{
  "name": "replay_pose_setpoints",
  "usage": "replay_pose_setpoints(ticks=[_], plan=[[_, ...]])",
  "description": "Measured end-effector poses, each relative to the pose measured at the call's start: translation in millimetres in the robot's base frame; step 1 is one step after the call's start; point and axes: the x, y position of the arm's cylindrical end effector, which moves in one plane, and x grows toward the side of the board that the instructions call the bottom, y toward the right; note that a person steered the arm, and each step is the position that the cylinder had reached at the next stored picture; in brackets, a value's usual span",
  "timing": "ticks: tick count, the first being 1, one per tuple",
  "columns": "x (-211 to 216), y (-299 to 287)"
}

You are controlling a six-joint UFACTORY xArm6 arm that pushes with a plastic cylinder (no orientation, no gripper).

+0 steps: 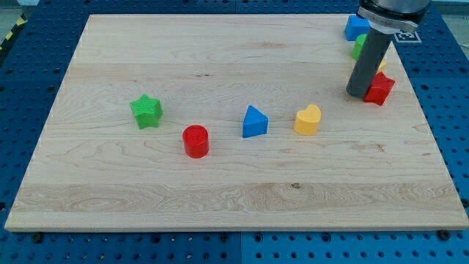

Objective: Move the yellow heart slightly right

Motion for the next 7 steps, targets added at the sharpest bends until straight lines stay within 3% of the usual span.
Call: replay_pose_setpoints(ticks=[1,3,4,6,7], plan=[[2,-14],[19,-143],[62,-157],[75,-154],[75,-122]])
